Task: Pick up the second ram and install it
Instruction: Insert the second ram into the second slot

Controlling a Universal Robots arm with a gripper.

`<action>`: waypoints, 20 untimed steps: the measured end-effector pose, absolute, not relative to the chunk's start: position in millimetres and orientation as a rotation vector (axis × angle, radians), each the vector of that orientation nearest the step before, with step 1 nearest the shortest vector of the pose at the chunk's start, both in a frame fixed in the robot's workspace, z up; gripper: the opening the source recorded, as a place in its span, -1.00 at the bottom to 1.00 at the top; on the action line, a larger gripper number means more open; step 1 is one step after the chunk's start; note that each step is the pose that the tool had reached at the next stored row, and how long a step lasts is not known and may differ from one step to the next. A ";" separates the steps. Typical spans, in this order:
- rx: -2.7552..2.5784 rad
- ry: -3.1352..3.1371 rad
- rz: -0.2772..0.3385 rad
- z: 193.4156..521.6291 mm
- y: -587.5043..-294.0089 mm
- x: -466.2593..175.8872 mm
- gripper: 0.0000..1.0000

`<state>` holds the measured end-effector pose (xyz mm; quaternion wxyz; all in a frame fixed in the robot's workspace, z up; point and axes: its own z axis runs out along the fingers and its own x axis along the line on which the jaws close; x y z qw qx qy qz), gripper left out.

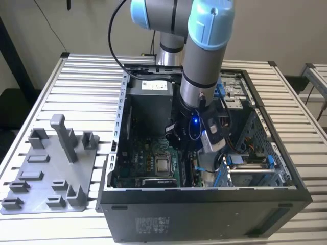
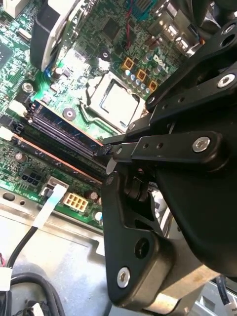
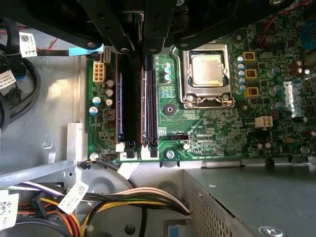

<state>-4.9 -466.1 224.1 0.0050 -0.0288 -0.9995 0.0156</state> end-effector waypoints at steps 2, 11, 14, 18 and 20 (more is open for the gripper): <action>-0.090 -3.130 0.049 224.1 -466.1 -4.9 -0.73; -0.064 -3.134 0.049 224.1 -466.0 -4.6 -0.73; -0.049 -3.136 0.049 224.1 -466.0 -4.2 -0.73; -0.030 -3.136 0.049 224.1 -466.1 -3.3 -0.73; -0.022 -3.137 0.049 223.7 -466.0 -2.9 -0.73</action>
